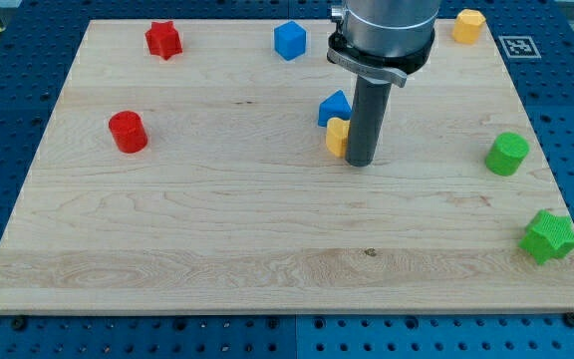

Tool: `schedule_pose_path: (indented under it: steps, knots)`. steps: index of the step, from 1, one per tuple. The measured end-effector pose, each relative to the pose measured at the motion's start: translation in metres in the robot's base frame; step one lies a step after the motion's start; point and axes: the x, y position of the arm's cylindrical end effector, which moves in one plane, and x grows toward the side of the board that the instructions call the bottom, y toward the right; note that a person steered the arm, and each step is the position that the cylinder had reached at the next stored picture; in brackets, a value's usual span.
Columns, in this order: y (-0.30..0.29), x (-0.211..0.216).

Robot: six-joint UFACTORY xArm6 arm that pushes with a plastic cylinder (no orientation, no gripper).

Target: Place green circle vertically below the yellow hexagon

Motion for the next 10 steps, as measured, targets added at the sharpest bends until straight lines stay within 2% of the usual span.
schedule_pose_path:
  steps: [1,5,10]
  knots:
    - [0.007,-0.001]
    - [0.021,0.043]
    - [0.023,0.051]
